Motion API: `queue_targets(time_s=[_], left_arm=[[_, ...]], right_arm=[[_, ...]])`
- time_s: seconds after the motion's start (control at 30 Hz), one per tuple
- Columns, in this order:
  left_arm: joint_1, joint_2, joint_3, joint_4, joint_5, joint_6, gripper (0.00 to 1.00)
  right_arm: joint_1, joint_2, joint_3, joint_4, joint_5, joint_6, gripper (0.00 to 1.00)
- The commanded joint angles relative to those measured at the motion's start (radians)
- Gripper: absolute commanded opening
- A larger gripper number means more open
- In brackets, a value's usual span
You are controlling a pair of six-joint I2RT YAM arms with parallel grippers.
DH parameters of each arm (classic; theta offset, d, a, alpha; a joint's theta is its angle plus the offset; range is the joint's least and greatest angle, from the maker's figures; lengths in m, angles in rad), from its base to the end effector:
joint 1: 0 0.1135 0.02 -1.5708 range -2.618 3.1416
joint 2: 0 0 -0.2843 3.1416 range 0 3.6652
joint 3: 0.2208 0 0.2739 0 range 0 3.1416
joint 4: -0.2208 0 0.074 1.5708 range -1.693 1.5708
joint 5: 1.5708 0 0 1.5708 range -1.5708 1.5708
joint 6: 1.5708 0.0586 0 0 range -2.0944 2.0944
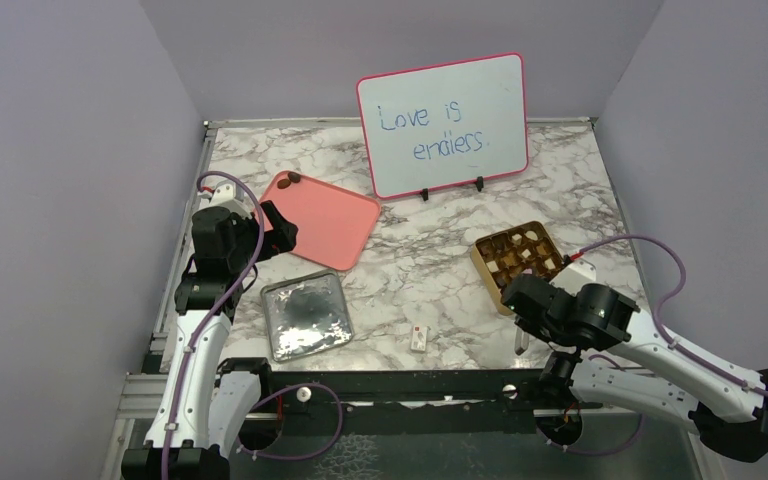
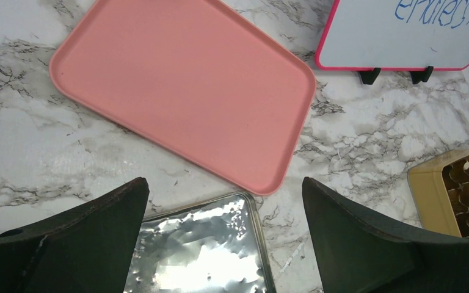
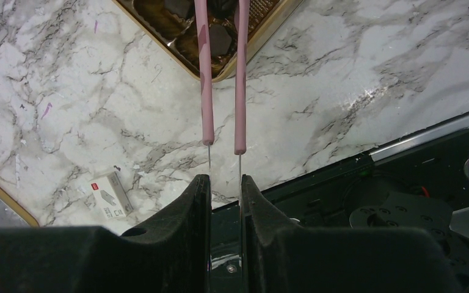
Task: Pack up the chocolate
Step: Place the fake chocolate in the packing box.
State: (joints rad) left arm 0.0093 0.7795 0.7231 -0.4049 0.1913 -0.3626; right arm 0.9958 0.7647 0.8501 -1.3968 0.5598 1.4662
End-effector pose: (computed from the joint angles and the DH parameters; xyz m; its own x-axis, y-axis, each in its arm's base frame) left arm 0.2059 -0.0092 0.2996 -0.4733 -0.3526 -0.8072 -0.0072 0.9179 -0.3968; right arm 0.0847 0.0735 0.2734 -0.6884 0.4873 -0.5372 0.4563 0.8667 0.2015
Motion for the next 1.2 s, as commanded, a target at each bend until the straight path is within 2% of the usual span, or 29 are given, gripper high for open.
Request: queue_targets(time_s=[0.0, 0.43, 1.17], left_arm=[[0.001, -0.018, -0.002, 0.029, 0.013, -0.002, 0.96], [0.001, -0.021, -0.003, 0.028, 0.017, -0.002, 0.96], [0.001, -0.037, -0.003, 0.028, 0.022, 0.001, 0.96]], right_arm=[[0.003, -0.002, -0.011, -0.022, 0.053, 0.027, 0.24], [0.001, -0.053, -0.016, -0.023, 0.056, 0.034, 0.28], [0.0, -0.037, -0.016, -0.023, 0.06, 0.051, 0.34]])
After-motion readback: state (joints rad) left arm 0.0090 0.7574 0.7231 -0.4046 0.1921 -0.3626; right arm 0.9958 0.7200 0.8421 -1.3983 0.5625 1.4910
